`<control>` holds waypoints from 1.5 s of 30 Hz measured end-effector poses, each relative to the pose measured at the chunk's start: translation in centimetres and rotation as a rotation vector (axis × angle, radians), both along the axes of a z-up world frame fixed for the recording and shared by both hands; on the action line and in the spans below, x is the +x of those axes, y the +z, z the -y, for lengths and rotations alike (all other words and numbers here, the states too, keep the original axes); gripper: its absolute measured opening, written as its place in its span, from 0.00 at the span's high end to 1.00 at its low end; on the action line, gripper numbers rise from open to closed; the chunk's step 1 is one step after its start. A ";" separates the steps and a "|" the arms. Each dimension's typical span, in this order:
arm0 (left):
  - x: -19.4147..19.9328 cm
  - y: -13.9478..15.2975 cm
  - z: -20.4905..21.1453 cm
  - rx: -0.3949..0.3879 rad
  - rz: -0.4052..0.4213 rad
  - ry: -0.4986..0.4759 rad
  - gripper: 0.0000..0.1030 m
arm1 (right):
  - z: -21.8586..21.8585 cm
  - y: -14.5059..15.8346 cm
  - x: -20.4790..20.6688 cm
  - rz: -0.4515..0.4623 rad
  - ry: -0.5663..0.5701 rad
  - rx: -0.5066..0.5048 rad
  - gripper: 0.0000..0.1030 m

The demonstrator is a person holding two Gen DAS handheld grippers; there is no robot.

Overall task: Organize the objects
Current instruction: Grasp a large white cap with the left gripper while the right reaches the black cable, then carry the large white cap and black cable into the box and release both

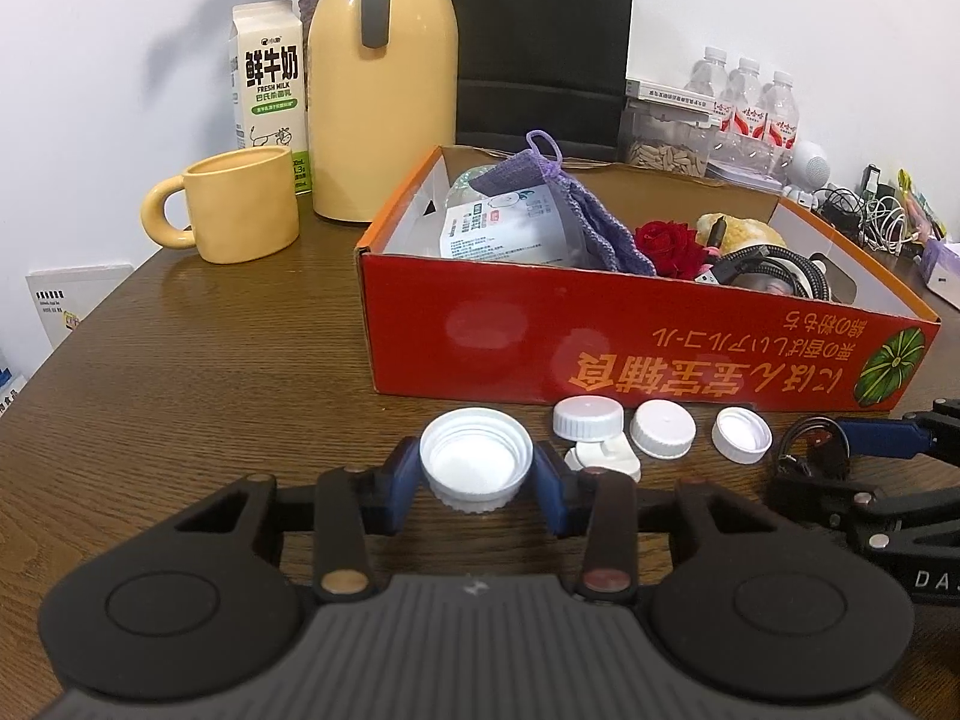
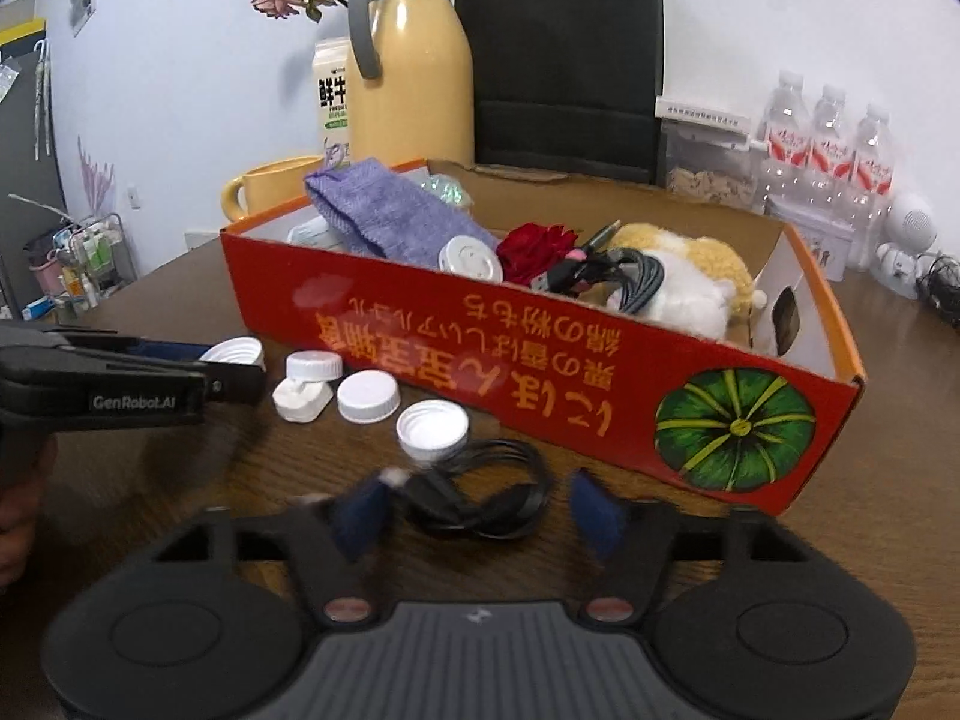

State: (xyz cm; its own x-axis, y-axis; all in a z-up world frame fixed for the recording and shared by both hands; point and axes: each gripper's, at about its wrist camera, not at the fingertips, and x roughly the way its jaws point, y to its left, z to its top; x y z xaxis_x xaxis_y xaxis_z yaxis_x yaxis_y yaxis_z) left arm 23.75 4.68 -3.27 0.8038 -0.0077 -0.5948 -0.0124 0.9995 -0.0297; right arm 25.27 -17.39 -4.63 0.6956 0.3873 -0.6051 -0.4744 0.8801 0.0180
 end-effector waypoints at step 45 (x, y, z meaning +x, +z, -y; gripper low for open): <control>12.6 7.6 4.2 -0.068 0.215 -0.042 0.60 | -1.6 5.8 12.2 0.225 -0.017 0.082 0.48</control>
State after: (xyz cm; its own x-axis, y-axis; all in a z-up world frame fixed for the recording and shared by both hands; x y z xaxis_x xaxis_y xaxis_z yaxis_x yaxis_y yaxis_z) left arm 36.37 0.48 4.37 0.9100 -0.0785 -0.4072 0.0434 0.9946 -0.0946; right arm 37.46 -15.81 1.19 0.8159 0.4162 -0.4013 -0.4600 0.8878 -0.0145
